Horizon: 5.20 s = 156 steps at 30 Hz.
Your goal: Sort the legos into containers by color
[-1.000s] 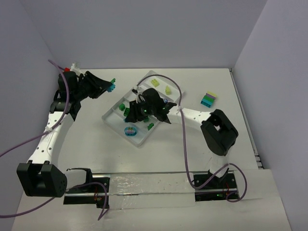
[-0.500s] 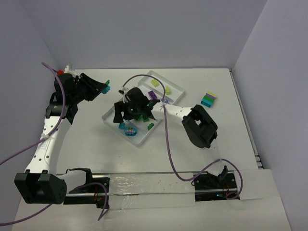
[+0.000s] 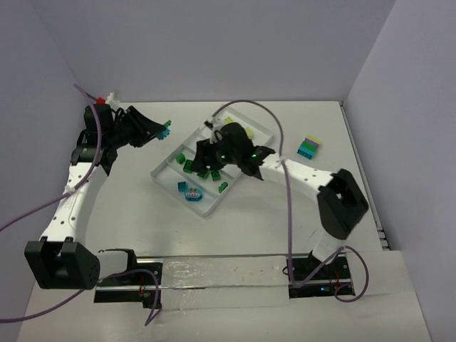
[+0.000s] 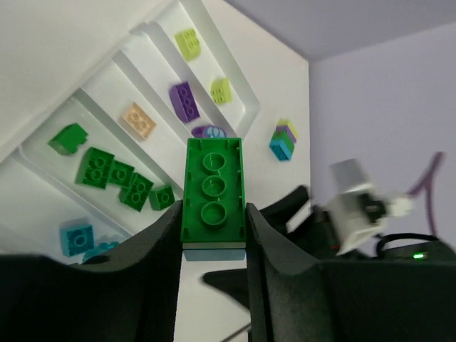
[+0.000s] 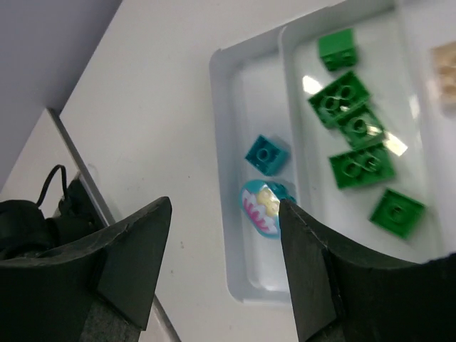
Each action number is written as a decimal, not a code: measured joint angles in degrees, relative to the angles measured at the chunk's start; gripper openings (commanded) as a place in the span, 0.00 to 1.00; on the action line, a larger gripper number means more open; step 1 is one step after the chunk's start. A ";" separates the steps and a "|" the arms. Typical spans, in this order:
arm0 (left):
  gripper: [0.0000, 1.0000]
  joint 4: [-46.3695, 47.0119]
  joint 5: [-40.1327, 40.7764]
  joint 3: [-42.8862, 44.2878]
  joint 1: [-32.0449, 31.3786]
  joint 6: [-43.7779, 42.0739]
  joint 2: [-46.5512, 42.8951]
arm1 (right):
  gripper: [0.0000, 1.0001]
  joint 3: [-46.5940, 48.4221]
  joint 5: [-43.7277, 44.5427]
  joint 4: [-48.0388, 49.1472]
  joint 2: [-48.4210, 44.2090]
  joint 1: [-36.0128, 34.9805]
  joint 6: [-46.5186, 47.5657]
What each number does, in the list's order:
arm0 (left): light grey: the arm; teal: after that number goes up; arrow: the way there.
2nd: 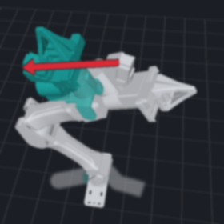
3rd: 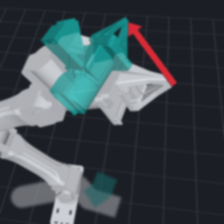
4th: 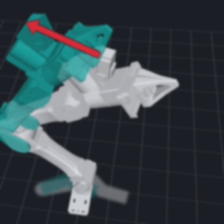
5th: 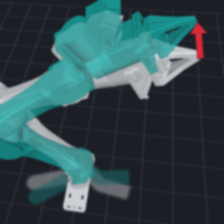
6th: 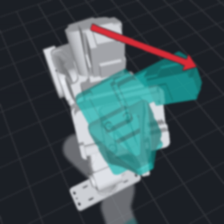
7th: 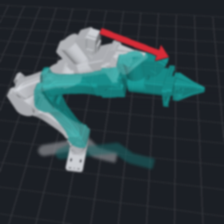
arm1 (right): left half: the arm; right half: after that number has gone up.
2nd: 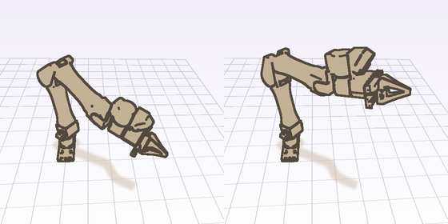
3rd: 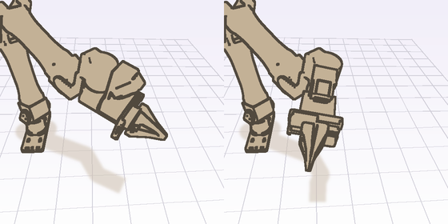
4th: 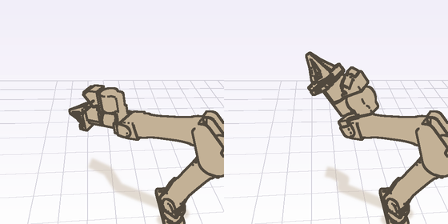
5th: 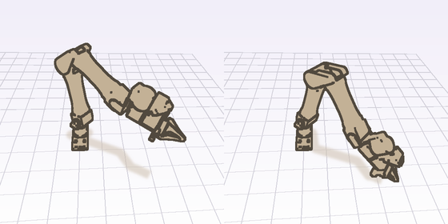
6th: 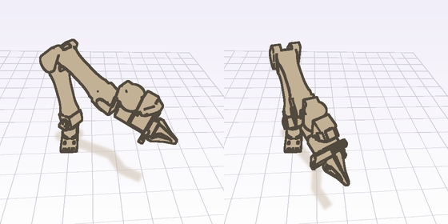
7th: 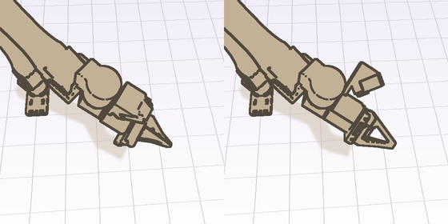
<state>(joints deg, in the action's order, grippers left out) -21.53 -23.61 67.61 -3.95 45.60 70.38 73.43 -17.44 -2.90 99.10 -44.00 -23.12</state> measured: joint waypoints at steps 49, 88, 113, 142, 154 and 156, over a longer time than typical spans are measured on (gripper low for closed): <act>0.00 1.57 -34.94 -4.68 -9.50 -15.43 16.65 | 0.63 -16.63 -7.30 7.58 -17.69 3.99 52.91; 0.85 2.07 -31.75 -4.61 -10.20 -16.19 14.70 | 0.00 -12.35 -9.50 4.65 -12.34 2.50 53.87; 0.57 4.21 -31.26 -7.73 -10.38 -16.37 12.70 | 0.00 -11.51 -8.23 4.63 -12.31 2.50 51.39; 0.00 7.01 -26.13 -17.14 -10.57 -14.33 9.50 | 0.00 -7.22 -10.26 3.52 -10.00 6.77 40.94; 0.00 -10.73 12.51 -7.77 -9.92 -11.86 10.07 | 0.00 -7.05 -2.30 3.58 -9.01 8.69 30.95; 0.00 -11.29 16.19 -7.11 -9.87 -11.31 11.49 | 0.00 -6.62 -2.20 3.20 -7.91 8.74 29.55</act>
<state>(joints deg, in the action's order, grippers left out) -32.82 -7.42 60.50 -13.82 34.28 81.87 66.81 -19.64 0.31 91.18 -35.26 6.43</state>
